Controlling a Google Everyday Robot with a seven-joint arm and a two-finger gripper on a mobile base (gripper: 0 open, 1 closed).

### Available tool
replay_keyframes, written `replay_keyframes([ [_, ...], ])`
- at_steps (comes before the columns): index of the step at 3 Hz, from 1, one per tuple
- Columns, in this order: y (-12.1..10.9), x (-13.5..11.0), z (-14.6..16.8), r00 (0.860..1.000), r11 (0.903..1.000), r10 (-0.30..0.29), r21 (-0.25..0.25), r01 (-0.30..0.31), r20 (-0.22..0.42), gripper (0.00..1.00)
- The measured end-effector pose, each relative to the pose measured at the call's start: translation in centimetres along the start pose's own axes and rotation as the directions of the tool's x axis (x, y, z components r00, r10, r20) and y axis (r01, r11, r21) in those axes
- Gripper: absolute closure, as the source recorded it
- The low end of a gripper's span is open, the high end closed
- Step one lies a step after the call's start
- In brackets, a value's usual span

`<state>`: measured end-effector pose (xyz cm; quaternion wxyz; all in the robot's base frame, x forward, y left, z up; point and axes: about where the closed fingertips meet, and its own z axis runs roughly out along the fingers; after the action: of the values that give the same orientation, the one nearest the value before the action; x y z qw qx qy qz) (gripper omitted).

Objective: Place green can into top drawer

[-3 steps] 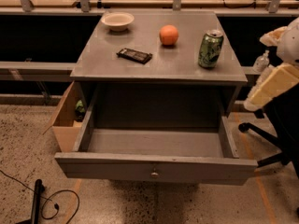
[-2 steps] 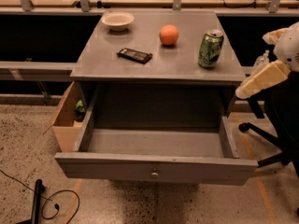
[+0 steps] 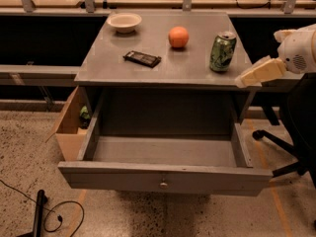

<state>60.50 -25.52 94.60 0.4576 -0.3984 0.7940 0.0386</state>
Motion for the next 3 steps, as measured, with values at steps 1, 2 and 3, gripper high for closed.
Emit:
replay_keyframes([
  [1,0.0,0.0,-0.1,1.000,1.0000,-0.001,0.001,0.001,-0.001,0.00],
  [2,-0.6,-0.2,2.1,0.999,0.9989,0.041,0.022,-0.042,0.023,0.00],
  [3,-2.6,-0.2,6.4,0.987,0.9859,0.143,0.078,-0.148,0.068,0.00],
])
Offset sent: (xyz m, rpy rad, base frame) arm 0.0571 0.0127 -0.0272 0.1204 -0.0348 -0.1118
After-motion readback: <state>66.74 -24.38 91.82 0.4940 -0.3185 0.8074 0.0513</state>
